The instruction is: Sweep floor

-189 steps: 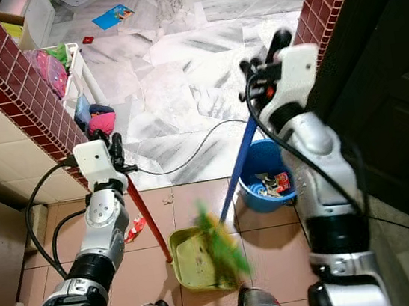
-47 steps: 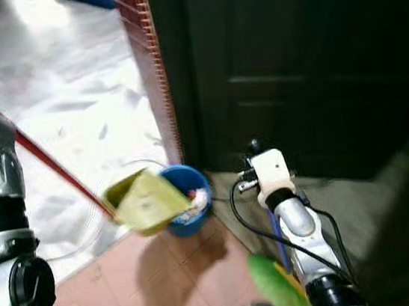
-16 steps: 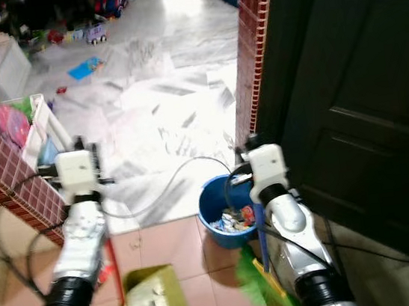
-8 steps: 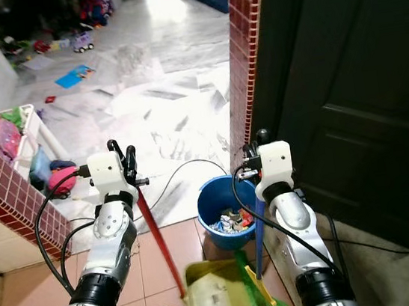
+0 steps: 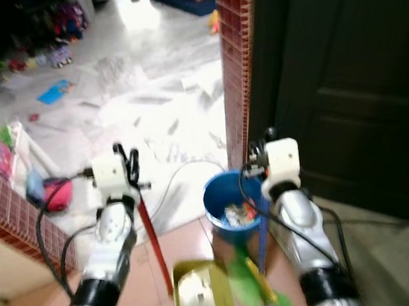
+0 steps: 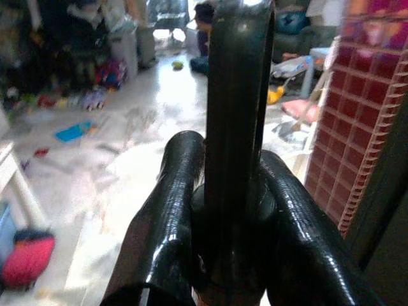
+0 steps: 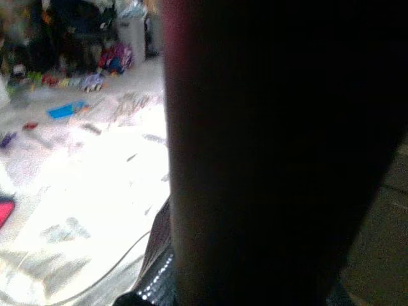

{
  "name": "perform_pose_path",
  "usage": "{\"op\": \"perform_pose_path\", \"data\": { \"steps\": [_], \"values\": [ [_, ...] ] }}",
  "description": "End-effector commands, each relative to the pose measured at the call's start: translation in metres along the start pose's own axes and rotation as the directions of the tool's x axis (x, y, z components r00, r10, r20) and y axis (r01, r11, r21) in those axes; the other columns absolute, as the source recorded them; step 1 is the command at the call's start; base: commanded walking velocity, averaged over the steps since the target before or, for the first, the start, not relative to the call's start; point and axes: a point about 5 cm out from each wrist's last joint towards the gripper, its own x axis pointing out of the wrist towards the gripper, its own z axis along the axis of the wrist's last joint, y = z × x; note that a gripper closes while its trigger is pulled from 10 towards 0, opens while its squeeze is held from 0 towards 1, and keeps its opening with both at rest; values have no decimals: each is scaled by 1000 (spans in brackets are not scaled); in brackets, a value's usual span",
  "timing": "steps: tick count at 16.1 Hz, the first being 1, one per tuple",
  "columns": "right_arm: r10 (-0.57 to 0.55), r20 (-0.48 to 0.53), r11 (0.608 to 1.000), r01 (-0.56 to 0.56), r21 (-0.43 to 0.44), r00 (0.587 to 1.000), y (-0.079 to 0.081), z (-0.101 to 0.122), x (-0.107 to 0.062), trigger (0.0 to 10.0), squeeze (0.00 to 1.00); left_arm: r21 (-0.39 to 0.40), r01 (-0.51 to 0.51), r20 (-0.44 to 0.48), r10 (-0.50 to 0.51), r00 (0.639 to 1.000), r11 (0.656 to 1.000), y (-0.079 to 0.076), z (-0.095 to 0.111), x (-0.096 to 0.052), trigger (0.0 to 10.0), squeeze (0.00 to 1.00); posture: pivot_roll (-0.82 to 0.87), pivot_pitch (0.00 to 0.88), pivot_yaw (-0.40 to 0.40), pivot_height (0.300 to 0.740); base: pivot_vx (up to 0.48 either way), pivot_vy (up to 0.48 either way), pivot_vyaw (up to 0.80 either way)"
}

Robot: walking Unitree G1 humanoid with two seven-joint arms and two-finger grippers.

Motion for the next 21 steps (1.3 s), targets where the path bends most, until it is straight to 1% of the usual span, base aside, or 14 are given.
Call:
{"op": "perform_pose_path", "data": {
  "steps": [1,2,5,11,12,14,15,17,19,21],
  "values": [
    [23,16,1000,-24,9,1000,8,4,4,10000,0,21,-15,33,14,999,1000,7,8,4,10000,0,-70,0,44,740,0,0,475],
    [26,17,1000,-26,8,1000,9,4,4,10000,0,20,-18,31,17,999,1000,7,7,4,10000,0,-70,0,44,740,0,0,594],
    [25,18,1000,-25,12,1000,9,4,5,10000,0,18,-16,28,15,999,1000,5,8,5,10000,0,-72,0,45,740,-286,0,765],
    [16,23,1000,-17,5,1000,8,5,8,10000,0,23,-16,31,15,999,1000,6,9,7,10000,0,-68,0,47,740,-328,0,460],
    [16,23,1000,-16,5,1000,8,5,8,10000,0,25,-17,34,16,999,1000,7,10,7,10000,0,-67,0,46,740,0,0,406],
    [15,24,1000,-15,4,1000,7,5,8,10000,0,29,-20,43,18,999,999,8,11,8,10000,0,-67,0,46,740,0,0,0],
    [11,26,1000,-12,4,1000,6,5,8,10000,0,15,-30,24,30,999,999,11,10,9,10000,0,-67,0,46,740,0,0,0],
    [9,26,1000,-9,4,1000,5,5,8,10000,0,27,-30,34,29,999,999,12,11,9,10000,0,-69,0,48,740,0,0,0],
    [4,35,1000,-4,7,999,5,5,7,10000,0,36,-30,12,29,1000,999,14,4,7,10000,0,-69,0,50,740,0,0,0],
    [-2,61,1000,3,-12,998,3,9,5,10000,0,52,-22,-15,23,1000,998,22,-5,-1,10000,0,-68,0,51,740,0,0,0]
  ]
}}
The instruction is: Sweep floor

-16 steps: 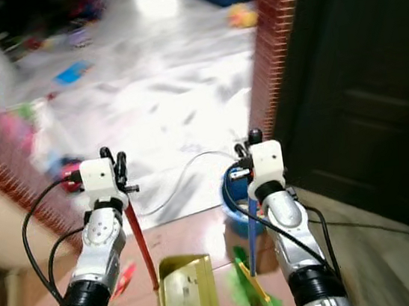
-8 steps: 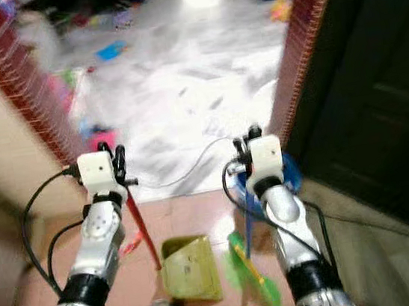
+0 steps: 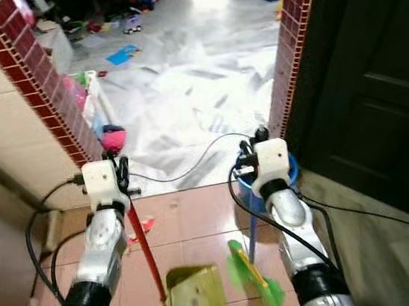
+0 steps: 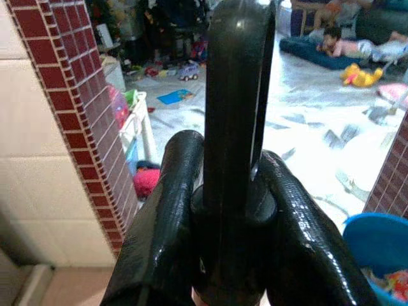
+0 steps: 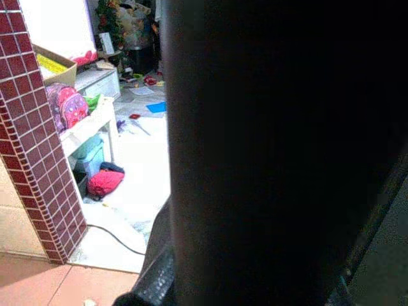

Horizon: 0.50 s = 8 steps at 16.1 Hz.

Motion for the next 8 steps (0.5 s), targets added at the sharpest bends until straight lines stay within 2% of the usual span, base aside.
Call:
{"op": "perform_pose_path", "data": {
  "steps": [1,5,8],
  "values": [
    [-14,34,1000,14,-21,999,-2,7,0,10000,0,38,-7,14,6,1000,999,14,-1,-4,10000,0,-65,0,49,740,0,0,0],
    [-74,71,993,80,-87,995,-14,10,-7,10000,0,82,-44,22,42,999,996,44,-8,-23,10000,0,-46,0,46,740,0,0,0],
    [-88,69,992,94,-85,994,-13,9,-9,10000,0,87,-31,10,31,999,996,42,-14,-31,10000,0,-47,0,47,740,0,0,0]
  ]
}}
